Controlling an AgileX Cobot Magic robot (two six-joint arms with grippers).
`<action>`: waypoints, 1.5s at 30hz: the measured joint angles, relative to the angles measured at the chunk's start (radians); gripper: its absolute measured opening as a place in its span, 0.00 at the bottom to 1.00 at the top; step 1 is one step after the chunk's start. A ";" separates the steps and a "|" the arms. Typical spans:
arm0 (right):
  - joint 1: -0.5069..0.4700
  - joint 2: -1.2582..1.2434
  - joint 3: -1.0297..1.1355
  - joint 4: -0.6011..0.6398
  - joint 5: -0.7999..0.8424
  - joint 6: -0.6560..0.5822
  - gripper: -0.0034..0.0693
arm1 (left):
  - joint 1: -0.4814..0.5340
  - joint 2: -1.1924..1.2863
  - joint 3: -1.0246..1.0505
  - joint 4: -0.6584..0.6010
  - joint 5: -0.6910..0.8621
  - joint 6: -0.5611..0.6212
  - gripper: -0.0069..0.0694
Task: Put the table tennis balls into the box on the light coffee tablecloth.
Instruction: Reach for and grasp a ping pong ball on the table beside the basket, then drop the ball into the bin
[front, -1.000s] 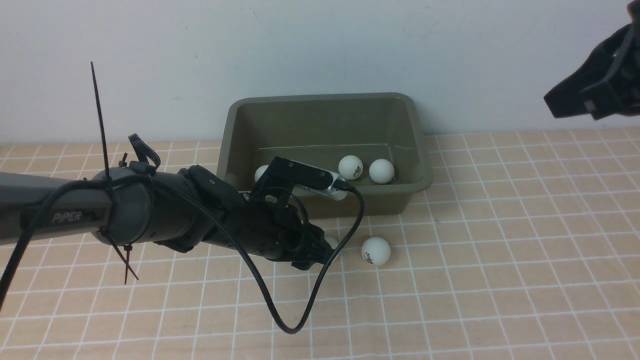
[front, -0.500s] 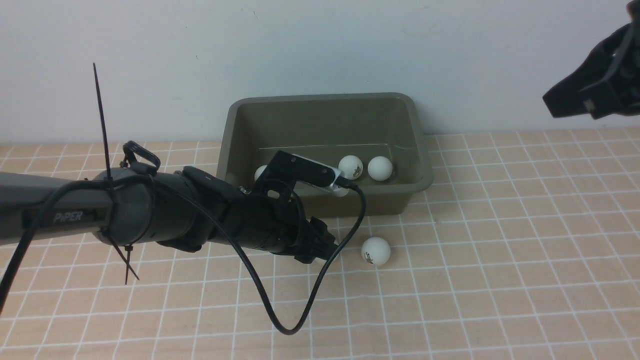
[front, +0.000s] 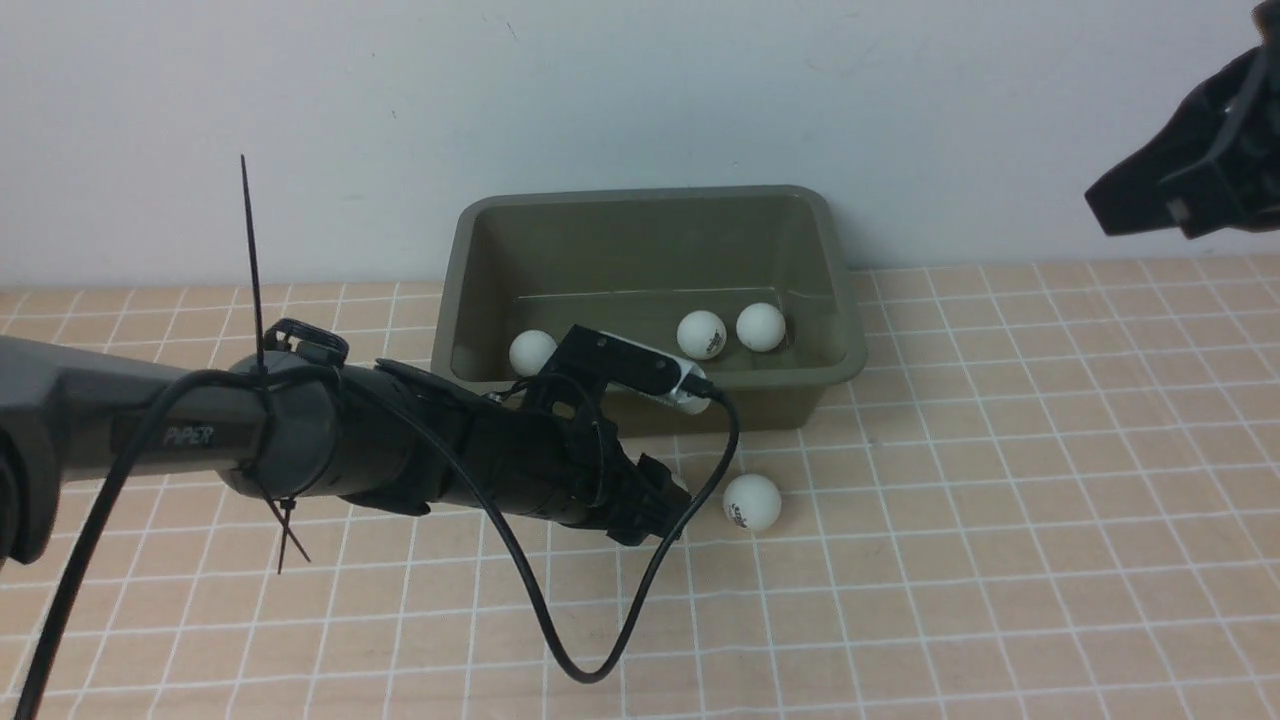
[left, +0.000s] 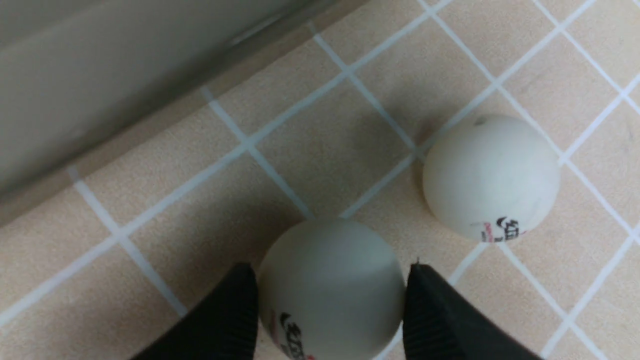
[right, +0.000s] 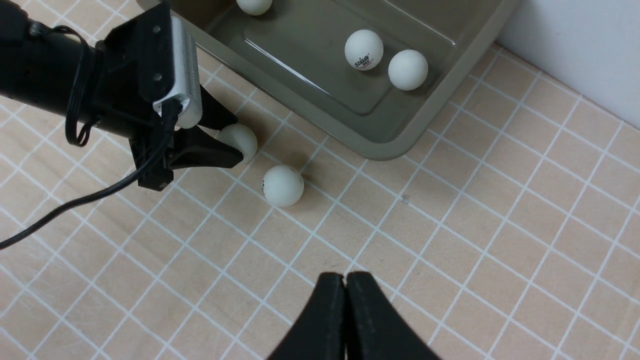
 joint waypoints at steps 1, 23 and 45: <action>0.000 0.000 0.000 -0.002 0.000 0.000 0.03 | 0.000 -0.005 0.000 -0.001 0.004 0.000 0.48; 0.000 0.000 0.000 -0.015 0.000 -0.007 0.03 | 0.069 -0.225 -0.061 -0.011 0.008 0.057 0.48; 0.000 0.000 0.000 0.014 -0.008 -0.046 0.03 | 0.145 -0.430 -0.221 0.428 0.272 -0.425 0.50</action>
